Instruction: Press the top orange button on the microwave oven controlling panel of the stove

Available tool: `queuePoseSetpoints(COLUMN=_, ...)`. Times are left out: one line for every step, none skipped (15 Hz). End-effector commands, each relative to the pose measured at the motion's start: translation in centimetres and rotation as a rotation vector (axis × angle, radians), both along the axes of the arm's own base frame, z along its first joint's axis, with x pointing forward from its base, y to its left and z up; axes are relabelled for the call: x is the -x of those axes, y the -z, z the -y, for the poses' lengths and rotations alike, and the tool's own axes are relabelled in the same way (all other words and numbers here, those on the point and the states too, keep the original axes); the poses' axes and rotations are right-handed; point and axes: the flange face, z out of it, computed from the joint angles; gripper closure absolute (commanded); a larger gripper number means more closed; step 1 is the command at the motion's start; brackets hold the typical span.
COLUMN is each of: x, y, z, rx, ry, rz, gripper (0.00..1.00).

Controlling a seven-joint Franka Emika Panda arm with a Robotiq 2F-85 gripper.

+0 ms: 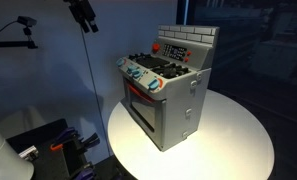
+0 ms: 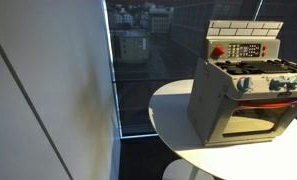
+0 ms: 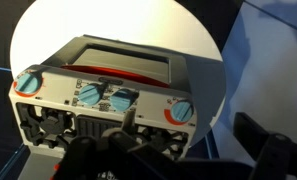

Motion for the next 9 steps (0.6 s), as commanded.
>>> queuePoseSetpoints(x=-1.5, y=-2.5, z=2.0, rx=-0.003, ry=0.087, rz=0.045, gripper=0.0)
queuePoseSetpoints(x=-1.9, y=-3.0, z=2.8, rx=-0.003, ry=0.11, rz=0.052, gripper=0.0)
queuePoseSetpoints(x=-2.3, y=-3.4, z=3.4, rx=-0.004, ry=0.131, rz=0.058, gripper=0.0)
queuePoseSetpoints(x=-2.8, y=-3.8, z=4.3, rx=-0.008, ry=0.156, rz=0.065, gripper=0.0)
queuePoseSetpoints(x=-3.3, y=-4.1, z=5.1, rx=-0.012, ry=0.179, rz=0.066, gripper=0.0)
queuePoseSetpoints(x=-3.7, y=-4.4, z=5.8, rx=-0.015, ry=0.2, rz=0.069, gripper=0.0)
queuePoseSetpoints(x=-4.3, y=-4.6, z=6.6, rx=-0.019, ry=0.224, rz=0.071, gripper=0.0)
queuePoseSetpoints(x=-4.8, y=-4.8, z=7.4, rx=-0.024, ry=0.248, rz=0.072, gripper=0.0)
queuePoseSetpoints(x=-5.4, y=-4.9, z=8.1, rx=-0.027, ry=0.267, rz=0.077, gripper=0.0)
